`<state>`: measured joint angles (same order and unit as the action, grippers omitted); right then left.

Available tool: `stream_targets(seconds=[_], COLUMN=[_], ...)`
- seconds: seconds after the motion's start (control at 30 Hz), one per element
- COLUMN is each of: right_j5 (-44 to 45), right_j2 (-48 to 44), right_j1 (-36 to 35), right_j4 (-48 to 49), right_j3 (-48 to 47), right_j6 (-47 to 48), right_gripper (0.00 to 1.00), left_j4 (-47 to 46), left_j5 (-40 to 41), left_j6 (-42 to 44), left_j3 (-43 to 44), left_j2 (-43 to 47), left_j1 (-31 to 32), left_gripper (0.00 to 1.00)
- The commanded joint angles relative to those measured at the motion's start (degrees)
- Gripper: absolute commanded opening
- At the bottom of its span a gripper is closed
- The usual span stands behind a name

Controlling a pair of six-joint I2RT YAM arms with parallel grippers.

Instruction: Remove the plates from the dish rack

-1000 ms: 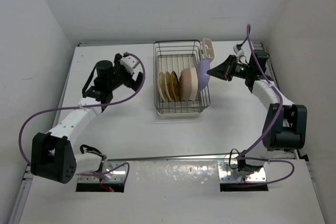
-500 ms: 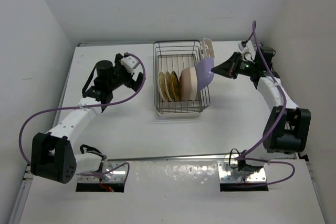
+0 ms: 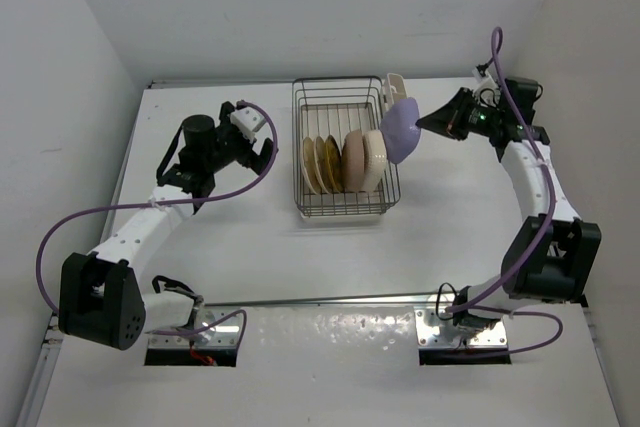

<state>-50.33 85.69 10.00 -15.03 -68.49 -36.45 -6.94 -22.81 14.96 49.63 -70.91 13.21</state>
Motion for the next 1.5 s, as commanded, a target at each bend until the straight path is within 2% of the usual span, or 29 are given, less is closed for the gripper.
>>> stream_targets(seconds=[0.0,0.4,0.83,0.97,1.07,1.13,1.33,1.47], right_j5=[2.0,2.2,8.9,16.3,28.0,32.3,43.6,45.1], right_j2=[-1.8,-3.6,-9.3,-9.8,-8.4,-7.6,-0.3,6.9], right_j1=[0.8,2.1,2.7,3.5,3.5,3.5,3.5,3.4], right_j4=[4.0,5.5,3.2,-4.8,-9.9,-11.4,-10.5,-7.4], right_j3=[-2.4,-1.2,-4.2,-6.2,-6.1,-5.1,-4.9,-5.9], right_j6=[0.9,-1.2,0.4,7.2,12.9,16.1,22.1,23.8], right_gripper=[0.00,0.00,0.00,0.00,0.00,0.00,0.00,0.00], left_j4=[-2.7,-2.6,-3.2,-3.1,-2.7,-2.6,-1.8,-1.1], left_j5=[-1.5,-1.5,-1.0,-0.7,0.3,0.6,2.2,4.2], left_j6=[0.7,0.9,1.4,1.4,1.6,1.7,2.6,2.6], left_j3=[0.4,0.5,0.5,0.3,0.1,0.2,1.6,3.3], left_j2=[0.5,0.0,-1.0,-1.0,-1.1,-1.1,-2.4,-3.8], left_j1=[0.8,1.2,1.2,1.2,1.2,1.1,1.1,1.1], left_gripper=[1.00,1.00,1.00,1.00,1.00,1.00,1.00,1.00])
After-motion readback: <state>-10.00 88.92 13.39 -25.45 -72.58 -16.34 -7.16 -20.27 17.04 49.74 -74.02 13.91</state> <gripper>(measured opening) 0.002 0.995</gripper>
